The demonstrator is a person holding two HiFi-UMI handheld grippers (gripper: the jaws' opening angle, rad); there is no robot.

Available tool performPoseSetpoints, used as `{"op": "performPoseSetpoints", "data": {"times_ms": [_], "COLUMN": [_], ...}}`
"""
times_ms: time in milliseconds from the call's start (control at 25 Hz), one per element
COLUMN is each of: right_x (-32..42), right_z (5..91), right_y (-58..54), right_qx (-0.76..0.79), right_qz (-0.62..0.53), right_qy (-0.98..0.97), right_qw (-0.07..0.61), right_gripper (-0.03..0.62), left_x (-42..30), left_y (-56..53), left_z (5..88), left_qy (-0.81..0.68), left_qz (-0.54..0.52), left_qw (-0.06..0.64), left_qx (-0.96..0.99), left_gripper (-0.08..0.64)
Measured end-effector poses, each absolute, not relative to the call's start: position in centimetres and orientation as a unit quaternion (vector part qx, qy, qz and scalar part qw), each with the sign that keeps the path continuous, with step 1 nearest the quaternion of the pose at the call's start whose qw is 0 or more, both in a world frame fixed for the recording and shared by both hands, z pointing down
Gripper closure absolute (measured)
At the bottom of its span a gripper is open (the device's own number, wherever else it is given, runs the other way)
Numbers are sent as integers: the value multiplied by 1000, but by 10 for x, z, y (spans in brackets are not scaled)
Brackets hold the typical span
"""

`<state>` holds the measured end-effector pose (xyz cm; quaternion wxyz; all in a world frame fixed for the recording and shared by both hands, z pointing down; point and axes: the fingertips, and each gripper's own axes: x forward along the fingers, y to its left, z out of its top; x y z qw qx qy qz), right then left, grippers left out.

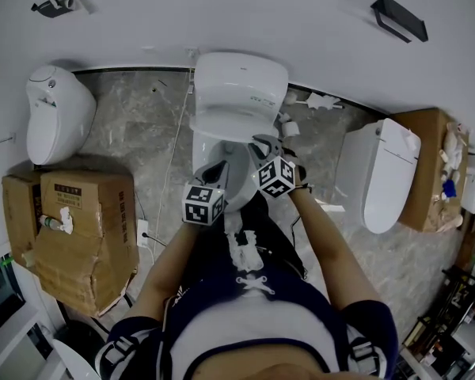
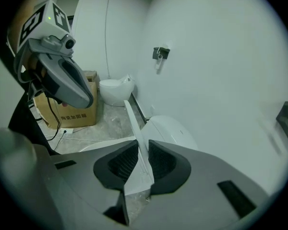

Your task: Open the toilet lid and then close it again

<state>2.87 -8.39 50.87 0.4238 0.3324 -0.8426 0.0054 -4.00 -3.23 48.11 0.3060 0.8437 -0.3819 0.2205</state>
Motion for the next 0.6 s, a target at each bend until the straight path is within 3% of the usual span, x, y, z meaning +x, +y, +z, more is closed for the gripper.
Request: {"op": "performPoseSetpoints", "data": {"times_ms": [400,600], "right_x": [20,16], "right_z": [519,527], "right_y": [-47,-29], "right_qx": [324,313], "right_qz": [4,6], "right_qy": [-841,-840], "right_qw": [434,442], "right_gripper": [540,538], "left_x": [-43,-48], "left_y": [-10,1], "left_z": [494,504], "left_qy": [-376,-382], "left_qz": [226,211], "left_qw": [332,382], "left_qx": [835,815], "left_gripper": [554,554]}}
